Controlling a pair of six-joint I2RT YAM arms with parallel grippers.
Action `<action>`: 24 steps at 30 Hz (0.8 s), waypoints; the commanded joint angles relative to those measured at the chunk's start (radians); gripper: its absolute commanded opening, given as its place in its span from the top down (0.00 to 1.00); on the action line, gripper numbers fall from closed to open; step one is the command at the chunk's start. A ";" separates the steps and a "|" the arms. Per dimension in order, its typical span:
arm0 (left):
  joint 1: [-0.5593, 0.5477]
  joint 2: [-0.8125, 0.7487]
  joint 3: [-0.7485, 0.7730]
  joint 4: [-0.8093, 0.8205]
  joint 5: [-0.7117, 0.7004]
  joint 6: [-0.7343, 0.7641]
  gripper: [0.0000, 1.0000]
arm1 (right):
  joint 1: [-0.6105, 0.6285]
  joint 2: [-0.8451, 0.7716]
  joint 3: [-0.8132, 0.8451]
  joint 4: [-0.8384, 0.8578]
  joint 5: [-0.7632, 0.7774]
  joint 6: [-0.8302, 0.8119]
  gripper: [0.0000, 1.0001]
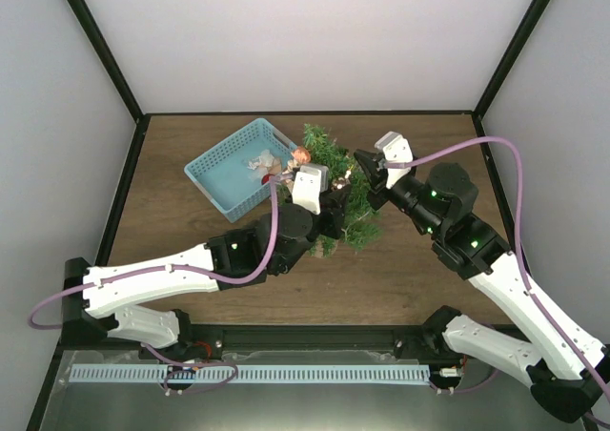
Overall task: Decorate the small christmas tree
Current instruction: Hang the decoration item on the Christmas tree.
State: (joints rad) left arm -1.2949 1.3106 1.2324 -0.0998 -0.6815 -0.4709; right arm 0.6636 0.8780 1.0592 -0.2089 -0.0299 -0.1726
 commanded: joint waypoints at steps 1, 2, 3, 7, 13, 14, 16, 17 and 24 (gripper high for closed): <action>-0.004 0.012 0.026 -0.004 0.002 0.005 0.72 | -0.009 -0.026 -0.004 -0.021 0.001 0.022 0.99; -0.004 0.012 0.026 -0.005 0.003 0.004 0.72 | -0.009 -0.026 -0.001 -0.028 0.003 0.022 0.99; -0.004 0.012 0.026 -0.005 0.005 0.003 0.72 | -0.009 -0.025 0.003 -0.033 0.004 0.025 0.99; -0.004 0.007 0.026 -0.006 0.004 0.000 0.72 | -0.009 -0.029 0.007 -0.032 0.002 0.023 0.99; -0.003 -0.009 0.017 0.002 0.023 -0.008 0.72 | -0.009 -0.023 0.039 -0.050 -0.003 0.019 0.99; -0.003 -0.011 0.016 0.001 0.027 -0.011 0.72 | -0.009 -0.023 0.045 -0.054 -0.005 0.020 0.99; -0.003 -0.017 0.014 0.002 0.029 -0.015 0.72 | -0.009 -0.025 0.057 -0.063 -0.009 0.024 0.99; -0.003 -0.019 0.012 0.005 0.027 -0.015 0.72 | -0.009 -0.026 0.062 -0.067 -0.011 0.026 0.99; -0.002 -0.018 0.010 -0.003 0.004 -0.008 0.72 | -0.009 -0.008 0.037 -0.056 0.008 0.018 0.99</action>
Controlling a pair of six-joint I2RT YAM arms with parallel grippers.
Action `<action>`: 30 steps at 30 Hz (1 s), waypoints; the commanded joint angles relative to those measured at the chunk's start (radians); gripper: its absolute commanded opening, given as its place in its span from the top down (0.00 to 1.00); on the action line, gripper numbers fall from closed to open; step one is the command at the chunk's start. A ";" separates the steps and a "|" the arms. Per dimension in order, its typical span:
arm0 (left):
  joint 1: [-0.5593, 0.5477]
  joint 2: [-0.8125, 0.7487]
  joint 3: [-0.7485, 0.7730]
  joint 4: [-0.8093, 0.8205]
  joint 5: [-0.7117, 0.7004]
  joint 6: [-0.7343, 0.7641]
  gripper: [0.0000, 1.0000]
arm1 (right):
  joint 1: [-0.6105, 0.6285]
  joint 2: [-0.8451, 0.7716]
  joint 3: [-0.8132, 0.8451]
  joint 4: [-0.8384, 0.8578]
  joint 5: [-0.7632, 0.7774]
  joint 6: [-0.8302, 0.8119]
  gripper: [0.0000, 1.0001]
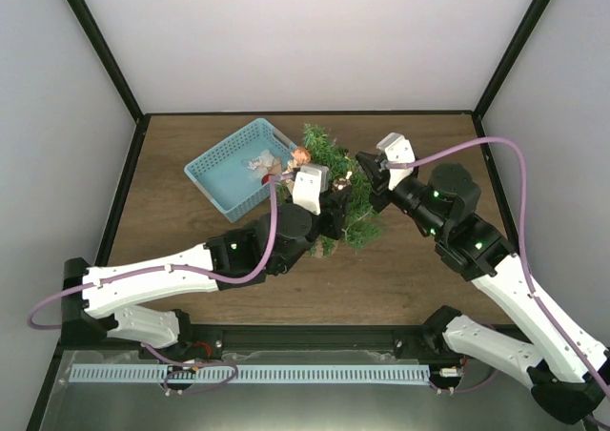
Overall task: Decorate the small christmas tree
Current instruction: Hang the decoration item on the Christmas tree.
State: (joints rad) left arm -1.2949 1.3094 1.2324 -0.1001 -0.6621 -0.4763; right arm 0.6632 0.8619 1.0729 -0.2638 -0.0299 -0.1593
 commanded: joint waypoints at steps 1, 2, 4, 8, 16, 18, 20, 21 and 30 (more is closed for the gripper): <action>-0.003 -0.015 0.009 -0.005 -0.023 -0.001 0.72 | -0.008 0.012 0.015 0.009 0.008 0.004 0.99; -0.002 -0.014 0.009 -0.009 -0.031 0.002 0.72 | -0.008 0.016 0.007 0.025 0.011 0.003 0.99; -0.001 -0.011 0.009 -0.015 -0.039 0.007 0.72 | -0.008 0.027 -0.003 0.042 0.012 0.000 0.99; -0.001 -0.007 0.010 -0.016 -0.044 0.015 0.72 | -0.008 0.051 -0.009 0.058 0.023 -0.001 0.99; -0.001 0.000 0.013 -0.044 -0.062 0.015 0.72 | -0.008 0.044 -0.047 0.095 0.012 0.001 0.99; -0.001 -0.001 0.012 -0.047 -0.060 0.012 0.72 | -0.009 0.037 -0.053 0.104 0.009 0.000 0.99; -0.001 -0.002 0.009 -0.048 -0.057 0.009 0.72 | -0.008 0.031 -0.054 0.118 0.005 -0.002 0.97; -0.001 -0.004 0.008 -0.049 -0.056 0.009 0.72 | -0.008 0.027 -0.054 0.122 0.006 -0.002 0.94; 0.000 -0.007 -0.002 -0.053 -0.047 0.005 0.65 | -0.008 -0.005 -0.056 0.116 0.019 -0.002 0.79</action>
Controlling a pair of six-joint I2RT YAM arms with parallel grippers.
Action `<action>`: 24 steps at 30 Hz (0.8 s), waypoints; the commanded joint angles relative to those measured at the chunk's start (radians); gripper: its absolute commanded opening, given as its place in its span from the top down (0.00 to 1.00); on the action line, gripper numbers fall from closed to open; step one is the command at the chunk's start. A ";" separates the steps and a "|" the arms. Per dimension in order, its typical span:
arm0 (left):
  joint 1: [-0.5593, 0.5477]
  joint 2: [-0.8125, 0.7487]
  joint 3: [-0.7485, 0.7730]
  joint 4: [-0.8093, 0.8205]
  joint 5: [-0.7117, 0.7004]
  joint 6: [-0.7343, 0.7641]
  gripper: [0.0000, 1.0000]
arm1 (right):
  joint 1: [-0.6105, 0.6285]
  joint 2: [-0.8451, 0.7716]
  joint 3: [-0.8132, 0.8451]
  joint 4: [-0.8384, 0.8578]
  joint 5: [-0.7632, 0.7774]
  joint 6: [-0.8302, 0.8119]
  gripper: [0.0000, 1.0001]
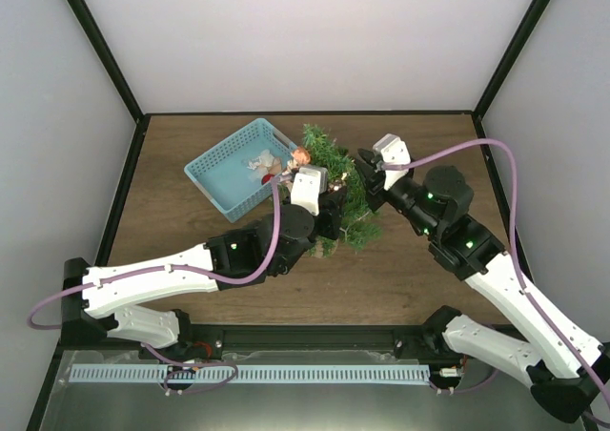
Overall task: Decorate the small christmas tree
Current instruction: Hang the decoration item on the Christmas tree.
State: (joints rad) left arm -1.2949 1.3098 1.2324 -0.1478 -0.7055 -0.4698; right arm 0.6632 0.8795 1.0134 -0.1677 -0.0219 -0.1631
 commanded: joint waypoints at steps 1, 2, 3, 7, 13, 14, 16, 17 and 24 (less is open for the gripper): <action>-0.001 -0.007 -0.002 -0.007 -0.003 -0.003 0.65 | -0.008 -0.027 0.001 0.019 0.014 0.003 0.75; -0.001 -0.007 -0.002 -0.008 -0.003 -0.004 0.64 | -0.008 -0.032 -0.002 0.017 0.018 0.006 0.70; -0.001 -0.007 -0.003 -0.011 -0.001 -0.005 0.62 | -0.008 -0.037 -0.006 0.017 0.021 0.007 0.69; -0.001 -0.015 -0.004 -0.021 0.011 -0.015 0.54 | -0.009 -0.056 -0.014 0.012 0.022 0.010 0.68; -0.001 -0.040 -0.016 -0.024 0.035 -0.028 0.44 | -0.008 -0.071 -0.015 -0.001 0.023 0.010 0.67; -0.001 -0.045 -0.019 -0.024 0.040 -0.031 0.42 | -0.008 -0.072 -0.015 -0.005 0.026 0.010 0.67; -0.001 -0.057 -0.020 -0.024 0.061 -0.034 0.39 | -0.008 -0.078 -0.013 -0.008 0.026 0.011 0.66; -0.001 -0.066 -0.021 -0.024 0.071 -0.036 0.37 | -0.008 -0.082 -0.013 -0.011 0.028 0.012 0.65; -0.001 -0.132 -0.042 -0.025 0.097 -0.047 0.30 | -0.008 -0.118 -0.010 -0.029 0.023 0.026 0.53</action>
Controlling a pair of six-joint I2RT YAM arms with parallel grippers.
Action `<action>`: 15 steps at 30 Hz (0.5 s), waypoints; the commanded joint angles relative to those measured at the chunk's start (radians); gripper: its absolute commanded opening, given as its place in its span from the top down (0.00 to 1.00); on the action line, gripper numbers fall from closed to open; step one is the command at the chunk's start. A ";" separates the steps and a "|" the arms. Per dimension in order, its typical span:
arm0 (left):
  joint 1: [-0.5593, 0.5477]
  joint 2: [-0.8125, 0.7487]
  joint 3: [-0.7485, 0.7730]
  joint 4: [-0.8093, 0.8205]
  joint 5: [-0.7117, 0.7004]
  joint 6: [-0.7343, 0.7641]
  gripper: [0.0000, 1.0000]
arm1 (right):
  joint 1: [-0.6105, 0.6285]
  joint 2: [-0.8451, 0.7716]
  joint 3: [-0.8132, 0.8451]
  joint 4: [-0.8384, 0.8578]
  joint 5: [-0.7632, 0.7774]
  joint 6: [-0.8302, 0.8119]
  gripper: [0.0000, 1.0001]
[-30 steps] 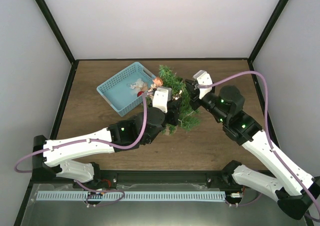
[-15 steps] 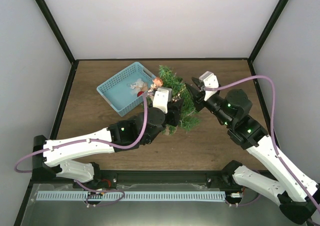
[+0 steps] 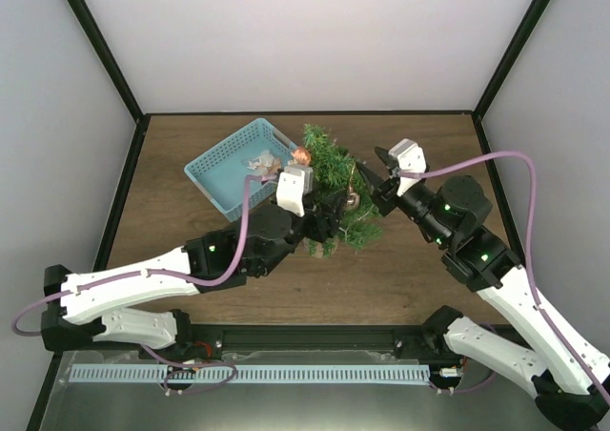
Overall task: Decorate the small christmas tree
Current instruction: Hang the decoration item on the Christmas tree.
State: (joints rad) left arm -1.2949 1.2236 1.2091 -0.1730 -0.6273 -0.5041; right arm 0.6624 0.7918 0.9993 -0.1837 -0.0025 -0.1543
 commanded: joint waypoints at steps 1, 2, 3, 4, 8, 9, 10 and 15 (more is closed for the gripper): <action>-0.001 -0.056 -0.025 -0.001 0.017 -0.013 0.30 | -0.007 -0.036 0.003 -0.017 0.003 0.020 0.51; -0.001 -0.065 -0.028 -0.003 0.016 -0.012 0.30 | -0.007 -0.041 0.003 -0.020 0.003 0.022 0.49; 0.000 -0.077 -0.032 -0.004 0.011 -0.013 0.30 | -0.007 -0.046 0.001 -0.024 0.002 0.026 0.48; 0.000 -0.087 -0.034 -0.006 0.007 -0.012 0.30 | -0.007 -0.050 0.000 -0.029 0.002 0.030 0.45; -0.001 -0.126 -0.052 -0.010 -0.021 0.001 0.30 | -0.007 -0.065 -0.004 -0.046 -0.003 0.036 0.42; -0.001 -0.137 -0.057 -0.014 -0.031 0.007 0.30 | -0.007 -0.069 -0.004 -0.052 -0.005 0.037 0.40; -0.001 -0.146 -0.058 -0.022 -0.046 0.013 0.30 | -0.007 -0.073 -0.005 -0.060 -0.007 0.040 0.39; 0.000 -0.208 -0.069 -0.081 -0.139 0.059 0.30 | -0.008 -0.118 -0.015 -0.116 -0.040 0.072 0.29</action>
State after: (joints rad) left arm -1.2949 1.0626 1.1553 -0.2070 -0.6769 -0.4904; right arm 0.6624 0.7151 0.9981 -0.2440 -0.0105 -0.1135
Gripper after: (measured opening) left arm 0.703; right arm 0.691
